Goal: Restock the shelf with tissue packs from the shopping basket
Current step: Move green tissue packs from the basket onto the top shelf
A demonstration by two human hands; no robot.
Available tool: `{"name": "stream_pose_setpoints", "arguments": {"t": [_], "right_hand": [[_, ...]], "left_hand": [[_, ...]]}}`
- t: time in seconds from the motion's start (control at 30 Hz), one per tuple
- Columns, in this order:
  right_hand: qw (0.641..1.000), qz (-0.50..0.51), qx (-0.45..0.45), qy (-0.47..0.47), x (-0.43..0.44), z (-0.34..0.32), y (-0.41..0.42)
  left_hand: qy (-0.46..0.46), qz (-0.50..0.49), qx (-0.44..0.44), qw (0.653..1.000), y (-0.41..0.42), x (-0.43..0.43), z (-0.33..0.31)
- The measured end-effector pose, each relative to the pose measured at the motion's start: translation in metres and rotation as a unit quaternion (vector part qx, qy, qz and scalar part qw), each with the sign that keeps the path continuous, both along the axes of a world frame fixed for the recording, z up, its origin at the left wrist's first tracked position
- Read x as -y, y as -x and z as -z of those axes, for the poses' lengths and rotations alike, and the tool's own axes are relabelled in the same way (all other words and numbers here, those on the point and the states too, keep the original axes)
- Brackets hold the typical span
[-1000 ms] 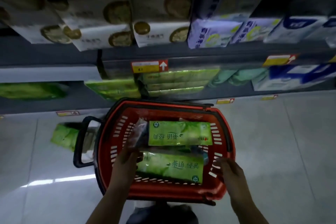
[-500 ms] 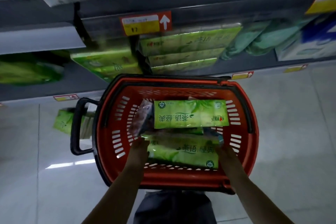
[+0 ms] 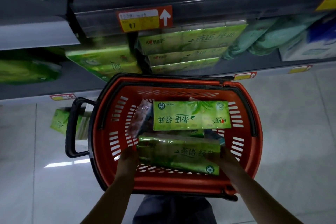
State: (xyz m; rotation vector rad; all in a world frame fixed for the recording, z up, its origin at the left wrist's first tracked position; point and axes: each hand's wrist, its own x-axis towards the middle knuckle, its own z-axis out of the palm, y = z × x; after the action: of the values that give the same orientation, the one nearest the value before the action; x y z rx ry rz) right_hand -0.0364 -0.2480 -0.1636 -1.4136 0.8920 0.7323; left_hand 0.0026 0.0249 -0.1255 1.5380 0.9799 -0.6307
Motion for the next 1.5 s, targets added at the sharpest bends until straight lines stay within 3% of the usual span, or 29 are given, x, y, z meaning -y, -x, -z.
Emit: {"name": "stream_pose_setpoints", "arguments": {"t": [0.53,0.67,0.8,1.1,1.5], "right_hand": [[0.998,0.010,0.056,-0.007,-0.016,-0.054,-0.003],[0.993,0.038,0.083,-0.070,-0.011,-0.086,-0.009],[0.990,0.066,0.102,-0.075,-0.006,-0.116,-0.019],[0.985,0.101,0.113,-0.079,0.014,-0.199,-0.025],[0.970,0.104,0.209,-0.071,0.025,-0.367,-0.027]], "left_hand": [[0.031,-0.112,0.036,0.993,0.004,-0.017,-0.020],[0.055,-0.098,0.037,0.993,-0.004,-0.033,-0.042],[0.104,-0.081,0.033,0.991,-0.009,-0.043,-0.069],[0.173,-0.001,0.022,0.985,-0.014,-0.031,-0.162],[0.193,0.050,0.106,0.974,-0.014,-0.018,-0.320]]}}
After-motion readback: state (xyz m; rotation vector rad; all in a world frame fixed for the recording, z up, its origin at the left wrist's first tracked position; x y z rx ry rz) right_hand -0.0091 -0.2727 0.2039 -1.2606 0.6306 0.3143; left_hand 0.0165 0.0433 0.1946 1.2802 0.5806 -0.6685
